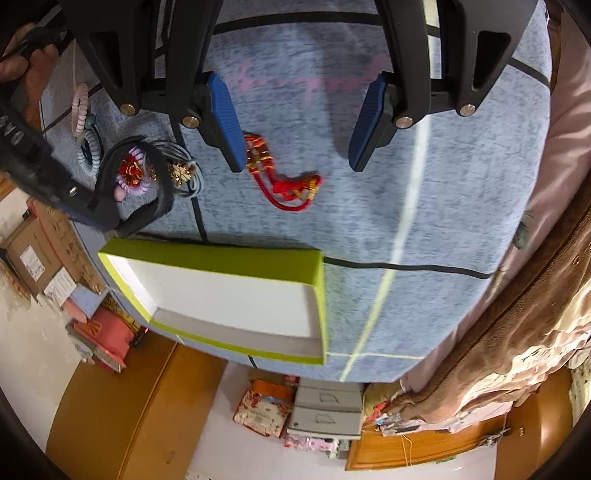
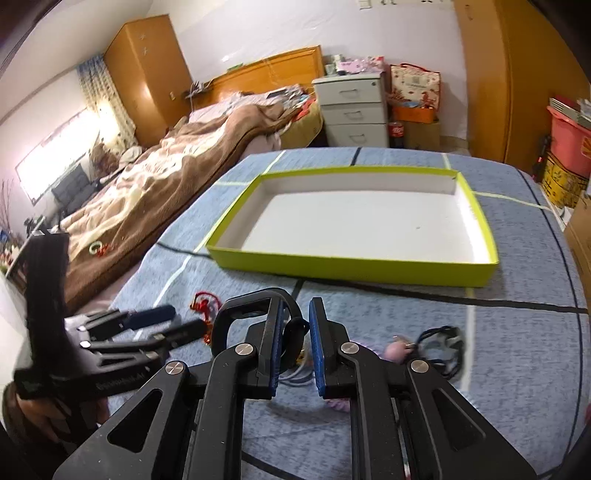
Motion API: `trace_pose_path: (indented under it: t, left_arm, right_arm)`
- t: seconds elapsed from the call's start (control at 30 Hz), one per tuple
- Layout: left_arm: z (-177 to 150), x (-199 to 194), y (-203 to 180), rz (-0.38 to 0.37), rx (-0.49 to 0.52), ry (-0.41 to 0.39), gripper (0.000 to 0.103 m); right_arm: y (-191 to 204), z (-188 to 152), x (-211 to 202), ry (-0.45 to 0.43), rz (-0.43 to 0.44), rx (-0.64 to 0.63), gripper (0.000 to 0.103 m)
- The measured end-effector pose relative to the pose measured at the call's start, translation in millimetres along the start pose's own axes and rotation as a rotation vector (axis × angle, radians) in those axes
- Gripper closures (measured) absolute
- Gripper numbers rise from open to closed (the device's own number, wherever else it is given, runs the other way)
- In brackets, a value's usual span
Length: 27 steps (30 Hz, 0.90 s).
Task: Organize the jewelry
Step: 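Grasp the black watch band with the right tool while the left tool grasps the red tassel charm, then carry the black band and red tassel charm over the lime-green box with both tools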
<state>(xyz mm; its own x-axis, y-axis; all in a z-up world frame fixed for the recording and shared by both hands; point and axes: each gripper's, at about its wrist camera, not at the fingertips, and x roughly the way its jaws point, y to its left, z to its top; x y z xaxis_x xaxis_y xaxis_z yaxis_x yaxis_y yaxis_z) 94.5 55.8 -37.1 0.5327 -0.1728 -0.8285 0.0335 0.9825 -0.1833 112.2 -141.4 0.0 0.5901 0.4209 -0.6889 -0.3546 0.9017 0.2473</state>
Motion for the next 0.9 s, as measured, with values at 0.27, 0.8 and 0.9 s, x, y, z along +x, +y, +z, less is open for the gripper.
trace_pose_path:
  t: [0.27,0.8,0.9]
  left_arm:
    - [3.5,11.9,-17.8,0.042,0.049,-0.016,0.044]
    - [2.1,4.7,-1.4,0.081,0.083,-0.052,0.084]
    - [4.6,-2.6,2.3,0.053,0.078,-0.068,0.085]
  right_arm:
    - [-9.3,7.7,-16.6,-0.041,-0.016,0.020,0.088]
    - [-19.5,10.0,-23.7,-0.064,-0.022,0.050,0.088]
    - [-22.6,11.2,-25.5,-0.068,-0.030,0.057,0.088]
